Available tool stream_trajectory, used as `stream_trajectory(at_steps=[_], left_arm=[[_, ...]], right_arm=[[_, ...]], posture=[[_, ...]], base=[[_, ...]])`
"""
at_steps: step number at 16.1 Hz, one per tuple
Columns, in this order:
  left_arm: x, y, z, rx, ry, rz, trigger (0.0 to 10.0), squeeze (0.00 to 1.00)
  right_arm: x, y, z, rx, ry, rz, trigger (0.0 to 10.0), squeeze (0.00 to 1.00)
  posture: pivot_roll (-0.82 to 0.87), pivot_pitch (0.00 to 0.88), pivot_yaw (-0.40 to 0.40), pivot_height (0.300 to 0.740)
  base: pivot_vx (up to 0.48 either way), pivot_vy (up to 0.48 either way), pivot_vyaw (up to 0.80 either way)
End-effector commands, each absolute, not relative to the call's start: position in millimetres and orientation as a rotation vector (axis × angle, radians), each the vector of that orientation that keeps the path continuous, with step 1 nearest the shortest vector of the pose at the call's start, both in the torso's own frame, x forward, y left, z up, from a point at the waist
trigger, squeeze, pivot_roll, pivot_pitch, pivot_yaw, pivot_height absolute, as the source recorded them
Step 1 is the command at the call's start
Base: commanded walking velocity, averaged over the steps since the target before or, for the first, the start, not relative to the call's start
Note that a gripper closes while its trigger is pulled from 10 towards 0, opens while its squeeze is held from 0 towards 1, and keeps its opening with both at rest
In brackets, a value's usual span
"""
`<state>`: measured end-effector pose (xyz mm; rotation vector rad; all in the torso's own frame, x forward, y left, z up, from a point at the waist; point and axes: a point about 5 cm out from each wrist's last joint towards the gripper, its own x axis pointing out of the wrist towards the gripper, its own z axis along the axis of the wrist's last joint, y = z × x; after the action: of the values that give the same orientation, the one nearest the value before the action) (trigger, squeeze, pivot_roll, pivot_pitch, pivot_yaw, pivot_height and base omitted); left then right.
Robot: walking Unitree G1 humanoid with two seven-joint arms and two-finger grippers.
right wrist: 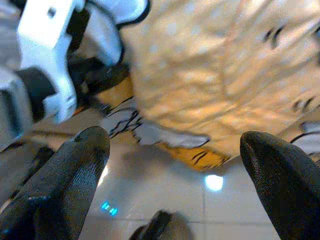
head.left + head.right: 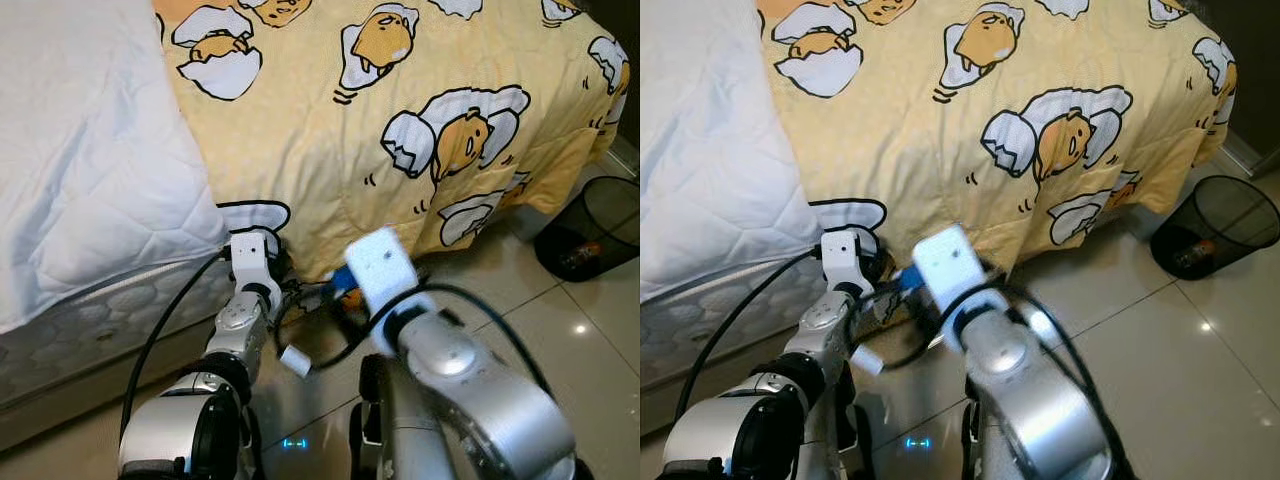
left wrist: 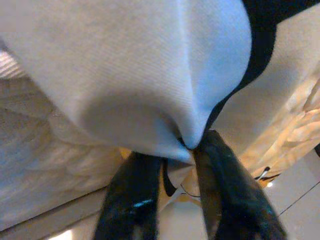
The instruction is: Clean up the room
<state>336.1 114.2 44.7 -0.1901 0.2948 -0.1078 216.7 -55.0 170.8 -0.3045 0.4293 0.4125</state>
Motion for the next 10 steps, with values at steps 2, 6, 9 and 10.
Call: stream_trajectory(at_steps=[2, 6, 9, 10], left_arm=[[331, 113, 37, -0.174, 0.321, -0.123, 0.0, 0.0], [330, 118, 35, -0.119, 0.342, -0.092, 10.0, 0.0], [326, 120, 31, -0.088, 0.351, -0.091, 10.0, 0.0], [325, 121, 29, -0.082, 0.356, -0.089, 10.0, 0.0]], right_arm=[[211, -61, 163, -0.302, 0.477, 0.393, 10.0, 0.0], [198, -76, 143, -0.294, 0.627, 0.297, 10.0, 0.0], [169, -119, 112, -0.183, 0.828, 0.072, 10.0, 0.0], [160, -129, 105, -0.167, 0.864, 0.037, 10.0, 0.0]], posture=[[-0.32, 0.227, -0.017, 0.596], [-0.31, 0.224, -0.006, 0.596], [-0.3, 0.218, 0.003, 0.596], [-0.29, 0.216, 0.003, 0.596]], base=[[0.0, 0.0, 0.0], [0.0, 0.0, 0.0], [0.0, 0.0, 0.0], [0.0, 0.0, 0.0]])
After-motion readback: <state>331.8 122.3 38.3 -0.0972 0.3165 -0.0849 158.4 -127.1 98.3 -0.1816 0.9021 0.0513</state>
